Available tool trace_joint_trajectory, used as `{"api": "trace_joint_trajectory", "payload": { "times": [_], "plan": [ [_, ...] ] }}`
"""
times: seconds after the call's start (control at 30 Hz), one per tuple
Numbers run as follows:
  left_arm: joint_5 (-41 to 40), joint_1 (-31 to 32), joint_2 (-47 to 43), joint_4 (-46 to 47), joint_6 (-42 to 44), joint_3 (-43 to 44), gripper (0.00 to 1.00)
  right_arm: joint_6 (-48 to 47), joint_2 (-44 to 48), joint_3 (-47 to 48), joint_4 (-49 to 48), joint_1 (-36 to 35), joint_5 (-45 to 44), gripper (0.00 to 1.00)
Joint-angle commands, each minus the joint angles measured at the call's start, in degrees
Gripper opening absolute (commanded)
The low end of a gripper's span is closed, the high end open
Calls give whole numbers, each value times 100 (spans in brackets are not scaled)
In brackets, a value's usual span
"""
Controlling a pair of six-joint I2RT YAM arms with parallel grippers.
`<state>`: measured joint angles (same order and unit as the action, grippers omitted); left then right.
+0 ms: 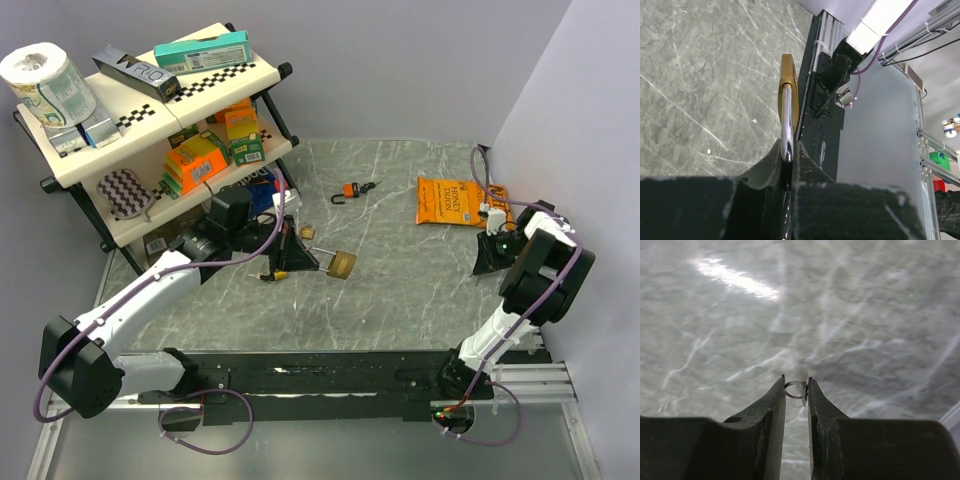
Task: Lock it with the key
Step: Place the key at the center of the board.
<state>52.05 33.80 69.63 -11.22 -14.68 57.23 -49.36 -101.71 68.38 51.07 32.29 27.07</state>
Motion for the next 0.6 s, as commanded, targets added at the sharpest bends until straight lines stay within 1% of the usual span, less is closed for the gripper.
{"api": "trace_joint_trajectory", "payload": {
  "times": [0.0,0.13,0.3,0.4,0.43,0.5,0.57],
  "plan": [
    [-19,56,16,551,26,8,1,312,-321,421,-606,23,-203,0],
    [-2,83,86,534,44,-2,1,585,-692,816,-659,-47,-44,0],
    [-37,92,86,577,61,-63,1,735,-833,888,-774,-302,-17,4],
    [-37,92,130,656,-26,-107,1,796,-815,844,-905,-443,-114,11],
    [-29,92,130,683,-96,-133,1,814,-798,818,-993,-478,-166,15],
    [-2,100,130,761,-140,-177,1,849,-771,809,-1037,-505,-219,18],
    [-2,109,121,788,-167,-212,1,867,-736,817,-1073,-522,-228,25]
  ]
}}
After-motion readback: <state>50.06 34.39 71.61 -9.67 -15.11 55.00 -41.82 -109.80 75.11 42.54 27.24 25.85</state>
